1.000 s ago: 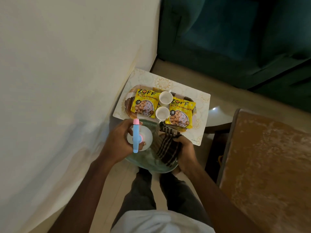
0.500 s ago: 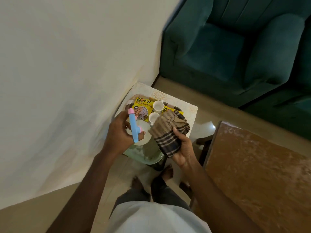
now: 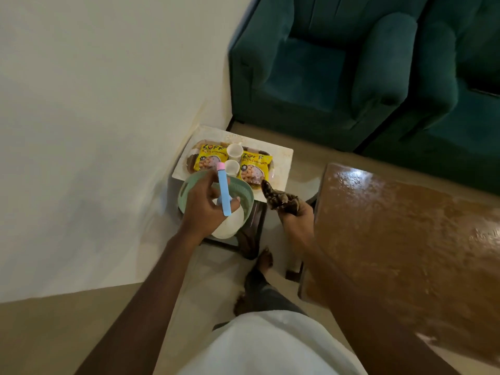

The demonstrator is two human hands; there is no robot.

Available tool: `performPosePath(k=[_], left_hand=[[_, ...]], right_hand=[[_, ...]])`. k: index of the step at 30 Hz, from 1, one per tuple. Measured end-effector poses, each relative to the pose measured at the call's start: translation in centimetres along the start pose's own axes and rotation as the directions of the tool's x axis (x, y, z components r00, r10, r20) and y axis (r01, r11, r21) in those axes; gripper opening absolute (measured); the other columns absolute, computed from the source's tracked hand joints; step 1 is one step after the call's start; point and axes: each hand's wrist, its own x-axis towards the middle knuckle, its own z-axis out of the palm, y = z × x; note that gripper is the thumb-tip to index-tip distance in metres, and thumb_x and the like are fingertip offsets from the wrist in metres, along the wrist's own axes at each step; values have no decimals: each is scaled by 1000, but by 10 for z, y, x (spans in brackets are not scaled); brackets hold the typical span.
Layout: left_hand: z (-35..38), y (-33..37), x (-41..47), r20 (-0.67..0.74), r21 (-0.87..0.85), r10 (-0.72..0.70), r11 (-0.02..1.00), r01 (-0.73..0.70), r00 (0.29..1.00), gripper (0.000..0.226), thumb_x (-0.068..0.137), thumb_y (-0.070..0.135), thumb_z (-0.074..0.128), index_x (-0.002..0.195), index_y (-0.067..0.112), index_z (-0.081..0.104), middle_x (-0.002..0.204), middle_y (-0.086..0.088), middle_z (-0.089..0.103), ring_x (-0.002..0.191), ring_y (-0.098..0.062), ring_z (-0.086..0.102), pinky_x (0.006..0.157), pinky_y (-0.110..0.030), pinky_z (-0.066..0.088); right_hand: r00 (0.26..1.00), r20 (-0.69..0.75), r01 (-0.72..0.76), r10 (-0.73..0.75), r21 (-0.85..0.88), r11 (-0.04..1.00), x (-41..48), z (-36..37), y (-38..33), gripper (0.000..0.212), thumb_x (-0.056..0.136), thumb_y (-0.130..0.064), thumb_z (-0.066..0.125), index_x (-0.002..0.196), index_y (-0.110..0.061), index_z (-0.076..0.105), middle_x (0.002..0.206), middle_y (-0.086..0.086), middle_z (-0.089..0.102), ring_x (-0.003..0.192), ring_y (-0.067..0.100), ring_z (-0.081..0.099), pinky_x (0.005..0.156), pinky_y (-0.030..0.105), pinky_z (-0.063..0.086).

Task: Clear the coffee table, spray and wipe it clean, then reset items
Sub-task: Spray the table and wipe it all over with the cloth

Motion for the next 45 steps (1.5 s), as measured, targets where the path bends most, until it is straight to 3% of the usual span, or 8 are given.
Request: performPosePath(k=[3, 10, 17, 22, 28, 36, 40, 45], left_hand=[[21, 11, -24, 97, -12, -22, 1000, 23, 995, 46, 74, 10, 82, 113, 13, 57, 85, 1, 65, 75, -10, 65, 69, -15, 52], [75, 40, -75, 251, 22, 2, 1000, -7, 968, 36, 77, 10, 78, 106, 11, 57, 93, -7, 61, 79, -21, 61, 68, -25, 50], [150, 87, -129, 377, 15, 50, 998, -59, 925, 33, 81, 16, 71, 110, 14, 55, 95, -2, 59, 83, -19, 60, 72, -25, 50], [230, 142, -187, 449, -51, 51, 998, -31, 892, 40, 87, 5, 67, 122, 16, 51, 106, 3, 58, 92, -3, 59, 76, -5, 45], [327, 195, -247, 468, -17, 130, 990, -139, 874, 34, 89, 30, 61, 117, 43, 50, 103, 15, 62, 97, -11, 63, 87, -28, 55], [431, 278, -294, 528, -82, 140, 990, -114, 838, 23, 89, 10, 61, 107, 23, 57, 92, 7, 61, 83, -9, 61, 74, -18, 48], [477, 309, -303, 565, -94, 122, 992, -84, 816, 19, 90, 4, 59, 103, 19, 58, 88, 11, 58, 76, 5, 57, 68, -7, 44], [551, 331, -309, 619, -120, 97, 992, -28, 779, 15, 92, 7, 58, 101, 18, 56, 93, 2, 60, 75, -5, 58, 66, -11, 46]], right_hand=[[991, -5, 128, -131, -198, 972, -27, -25, 13, 38, 83, 12, 53, 110, -7, 73, 107, 7, 73, 97, 11, 66, 85, 21, 52], [970, -16, 234, -243, -214, 948, -75, -96, 59, 63, 70, 22, 51, 106, -25, 75, 113, -14, 72, 110, 8, 65, 94, 36, 54], [917, -185, 284, -353, -318, 905, -130, -204, 86, 47, 64, 12, 64, 102, -11, 76, 111, -3, 70, 107, 11, 66, 90, 21, 52], [906, -256, 238, -338, -354, 905, -167, -304, 109, 50, 60, 16, 66, 100, -11, 77, 113, 2, 71, 105, 12, 65, 84, 12, 50], [900, -235, 261, -368, -387, 884, -214, -411, 124, 42, 63, -11, 64, 103, -6, 76, 117, 4, 67, 106, -1, 57, 86, 4, 42], [842, -321, 271, -435, -445, 854, -236, -531, 156, 49, 59, 24, 69, 102, 0, 75, 118, 15, 68, 111, 4, 57, 89, 4, 43], [822, -397, 216, -408, -446, 869, -240, -584, 168, 34, 63, 12, 78, 95, 1, 76, 113, 14, 70, 110, 16, 62, 89, 2, 39], [800, -466, 159, -378, -443, 882, -237, -654, 189, 23, 66, 3, 79, 89, -3, 78, 108, 9, 72, 106, 18, 63, 86, 4, 40]])
